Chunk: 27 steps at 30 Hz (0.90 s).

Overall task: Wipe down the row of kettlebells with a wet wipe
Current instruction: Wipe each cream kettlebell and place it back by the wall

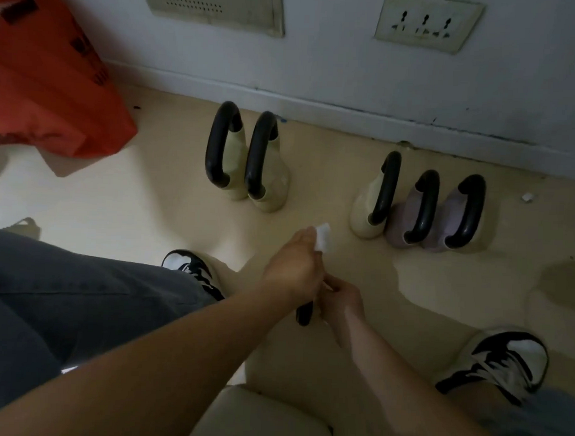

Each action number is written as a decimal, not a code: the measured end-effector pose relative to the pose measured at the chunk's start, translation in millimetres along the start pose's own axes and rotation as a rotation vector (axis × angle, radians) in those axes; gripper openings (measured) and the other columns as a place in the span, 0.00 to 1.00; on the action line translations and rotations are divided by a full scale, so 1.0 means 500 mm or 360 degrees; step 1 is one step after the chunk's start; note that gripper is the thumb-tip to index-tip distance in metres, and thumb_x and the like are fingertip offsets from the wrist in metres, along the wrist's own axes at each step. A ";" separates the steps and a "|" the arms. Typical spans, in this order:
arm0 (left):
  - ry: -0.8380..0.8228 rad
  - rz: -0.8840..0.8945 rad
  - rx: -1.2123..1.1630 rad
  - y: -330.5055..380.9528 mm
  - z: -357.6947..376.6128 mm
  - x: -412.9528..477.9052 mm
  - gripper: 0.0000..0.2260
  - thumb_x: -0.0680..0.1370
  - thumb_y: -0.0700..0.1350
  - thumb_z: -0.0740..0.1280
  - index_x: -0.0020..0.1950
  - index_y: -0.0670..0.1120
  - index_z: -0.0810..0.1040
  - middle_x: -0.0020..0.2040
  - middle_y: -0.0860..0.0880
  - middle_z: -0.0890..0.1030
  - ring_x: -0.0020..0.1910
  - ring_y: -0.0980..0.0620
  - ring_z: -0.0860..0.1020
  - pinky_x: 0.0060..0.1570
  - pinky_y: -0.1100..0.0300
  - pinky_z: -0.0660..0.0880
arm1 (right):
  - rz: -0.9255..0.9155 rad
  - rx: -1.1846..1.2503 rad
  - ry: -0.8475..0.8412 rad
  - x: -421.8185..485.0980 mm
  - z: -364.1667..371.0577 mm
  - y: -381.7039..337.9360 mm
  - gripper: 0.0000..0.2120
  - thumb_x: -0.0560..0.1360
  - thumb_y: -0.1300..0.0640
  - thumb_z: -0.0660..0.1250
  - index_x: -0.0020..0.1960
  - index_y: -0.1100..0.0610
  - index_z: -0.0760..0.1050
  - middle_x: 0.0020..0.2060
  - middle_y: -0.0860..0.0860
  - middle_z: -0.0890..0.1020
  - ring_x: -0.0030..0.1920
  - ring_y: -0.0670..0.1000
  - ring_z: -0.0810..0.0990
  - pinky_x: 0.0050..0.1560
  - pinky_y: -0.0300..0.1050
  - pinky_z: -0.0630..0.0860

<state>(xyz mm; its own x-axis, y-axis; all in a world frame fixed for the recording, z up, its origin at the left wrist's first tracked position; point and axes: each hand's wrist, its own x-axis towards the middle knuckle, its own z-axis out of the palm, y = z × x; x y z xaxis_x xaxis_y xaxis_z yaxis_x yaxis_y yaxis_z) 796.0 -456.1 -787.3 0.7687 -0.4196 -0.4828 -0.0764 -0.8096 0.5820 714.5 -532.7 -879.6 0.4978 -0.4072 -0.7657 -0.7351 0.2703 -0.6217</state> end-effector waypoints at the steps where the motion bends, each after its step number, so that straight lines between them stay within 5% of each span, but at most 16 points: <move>1: -0.0045 0.0004 0.0118 0.002 -0.009 0.026 0.23 0.84 0.55 0.50 0.76 0.47 0.65 0.74 0.47 0.70 0.70 0.47 0.70 0.70 0.52 0.67 | -0.0019 -0.0024 -0.0009 0.005 -0.003 0.004 0.19 0.79 0.53 0.71 0.70 0.54 0.80 0.56 0.54 0.86 0.43 0.49 0.78 0.43 0.42 0.74; 6: -0.0448 -0.0077 0.0609 0.037 -0.039 0.124 0.17 0.82 0.49 0.56 0.64 0.42 0.76 0.62 0.42 0.78 0.59 0.43 0.76 0.53 0.56 0.72 | -0.0091 -0.0079 -0.0024 0.018 -0.008 0.005 0.19 0.80 0.55 0.70 0.71 0.57 0.78 0.66 0.54 0.82 0.65 0.54 0.80 0.69 0.51 0.75; 11: -0.0635 -0.0180 0.0800 0.066 -0.033 0.165 0.15 0.81 0.46 0.58 0.60 0.39 0.77 0.60 0.40 0.78 0.58 0.42 0.77 0.51 0.56 0.72 | -0.0036 -0.0043 -0.0054 0.030 -0.014 0.000 0.16 0.78 0.58 0.74 0.64 0.61 0.83 0.56 0.54 0.86 0.60 0.53 0.83 0.65 0.46 0.77; 15: -0.0417 -0.0067 0.0629 0.029 -0.019 0.143 0.13 0.79 0.50 0.60 0.54 0.43 0.78 0.55 0.44 0.80 0.53 0.44 0.78 0.46 0.59 0.71 | -0.0049 -0.0090 -0.0056 0.027 -0.011 -0.003 0.14 0.79 0.58 0.72 0.63 0.59 0.84 0.55 0.52 0.86 0.55 0.50 0.82 0.56 0.41 0.74; 18: -0.0134 0.0313 0.0451 -0.026 -0.005 0.074 0.14 0.78 0.50 0.58 0.55 0.46 0.79 0.58 0.47 0.77 0.61 0.46 0.75 0.55 0.59 0.71 | -0.0047 -0.0174 -0.0022 0.016 -0.005 -0.004 0.07 0.80 0.56 0.69 0.54 0.54 0.87 0.46 0.48 0.87 0.48 0.48 0.82 0.45 0.39 0.74; 21: 0.0094 0.0749 0.0660 -0.075 0.010 -0.005 0.20 0.80 0.45 0.62 0.71 0.42 0.73 0.77 0.44 0.65 0.79 0.44 0.55 0.77 0.52 0.56 | 0.0050 -0.0054 0.0030 0.006 -0.002 -0.009 0.08 0.79 0.60 0.70 0.42 0.54 0.83 0.37 0.46 0.84 0.44 0.49 0.81 0.36 0.37 0.74; 24: 0.0172 0.0970 0.0817 -0.103 0.035 -0.078 0.23 0.78 0.44 0.65 0.74 0.41 0.70 0.78 0.44 0.63 0.80 0.44 0.50 0.78 0.47 0.52 | 0.0177 0.0103 0.0067 -0.011 -0.005 -0.028 0.13 0.82 0.62 0.63 0.41 0.60 0.79 0.42 0.57 0.83 0.41 0.55 0.80 0.45 0.44 0.75; 27: 0.0234 0.1111 0.0855 -0.129 0.073 -0.136 0.21 0.77 0.42 0.64 0.70 0.41 0.75 0.74 0.45 0.71 0.79 0.44 0.58 0.75 0.45 0.60 | 0.0258 0.0250 -0.0011 -0.034 -0.009 -0.036 0.10 0.82 0.62 0.64 0.48 0.65 0.82 0.42 0.58 0.84 0.41 0.55 0.82 0.44 0.45 0.80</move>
<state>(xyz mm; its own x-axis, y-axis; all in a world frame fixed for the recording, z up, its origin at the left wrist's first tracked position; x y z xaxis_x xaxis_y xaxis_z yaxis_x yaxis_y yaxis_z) 725.4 -390.4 -815.7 0.5063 -0.8621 -0.0226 -0.8164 -0.4876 0.3092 717.4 -534.5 -854.7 0.3826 -0.3414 -0.8585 -0.7254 0.4646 -0.5080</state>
